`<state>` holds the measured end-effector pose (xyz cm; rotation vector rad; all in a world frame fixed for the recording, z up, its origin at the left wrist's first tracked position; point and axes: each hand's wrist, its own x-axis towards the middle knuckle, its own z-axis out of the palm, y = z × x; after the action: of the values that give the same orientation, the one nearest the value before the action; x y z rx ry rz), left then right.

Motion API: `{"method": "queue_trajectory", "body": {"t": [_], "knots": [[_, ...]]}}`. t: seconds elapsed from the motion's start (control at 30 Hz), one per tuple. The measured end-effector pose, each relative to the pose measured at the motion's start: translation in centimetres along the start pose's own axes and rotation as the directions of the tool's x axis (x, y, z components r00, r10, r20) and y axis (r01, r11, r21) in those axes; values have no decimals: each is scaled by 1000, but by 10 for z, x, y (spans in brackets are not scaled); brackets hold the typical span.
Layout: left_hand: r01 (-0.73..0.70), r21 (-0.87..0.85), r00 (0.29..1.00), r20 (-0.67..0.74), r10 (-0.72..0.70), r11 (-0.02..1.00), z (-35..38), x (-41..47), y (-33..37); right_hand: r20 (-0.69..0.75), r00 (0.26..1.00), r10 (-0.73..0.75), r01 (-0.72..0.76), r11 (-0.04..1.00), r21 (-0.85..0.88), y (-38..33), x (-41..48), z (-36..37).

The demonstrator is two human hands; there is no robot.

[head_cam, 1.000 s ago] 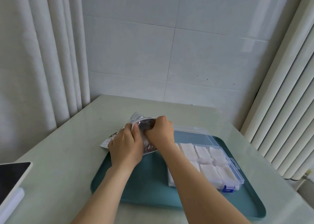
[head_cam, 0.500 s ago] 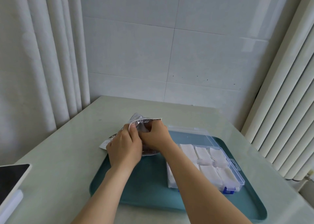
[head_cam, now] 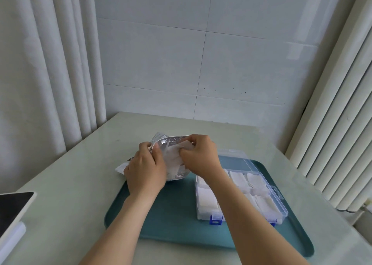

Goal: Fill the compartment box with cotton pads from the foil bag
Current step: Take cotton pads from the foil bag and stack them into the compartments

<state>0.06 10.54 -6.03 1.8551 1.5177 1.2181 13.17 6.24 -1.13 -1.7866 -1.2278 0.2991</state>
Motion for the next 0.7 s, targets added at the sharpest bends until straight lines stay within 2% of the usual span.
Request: {"method": "queue_trajectory", "body": {"t": [0.13, 0.27, 0.37, 0.47, 0.53, 0.6, 0.7], "knots": [[-17, -23, 1000, 6, 17, 1000, -2, -3, 4, -9, 999, 44, -42, 984, 173, 6, -11, -23], [-73, -40, 994, 75, 76, 997, -15, -9, 17, 2, 997, 80, -77, 949, 306, 17, -17, -41], [-198, -52, 980, 14, 199, 979, -16, -16, 26, 25, 995, 101, -103, 913, 395, 26, -22, -57], [-418, -68, 907, -93, 411, 906, -11, -21, 31, 36, 993, 108, -113, 895, 431, 33, -28, -71], [-536, -124, 844, -106, 526, 835, -7, -27, 39, 44, 994, 100, -109, 885, 453, 36, -33, -80], [-576, -208, 815, -66, 576, 791, -3, -36, 46, 57, 995, 82, -100, 873, 478, 36, -39, -88], [-562, -284, 807, 20, 591, 777, 6, -49, 51, 108, 992, 59, -107, 843, 528, 39, -48, -94]]}}
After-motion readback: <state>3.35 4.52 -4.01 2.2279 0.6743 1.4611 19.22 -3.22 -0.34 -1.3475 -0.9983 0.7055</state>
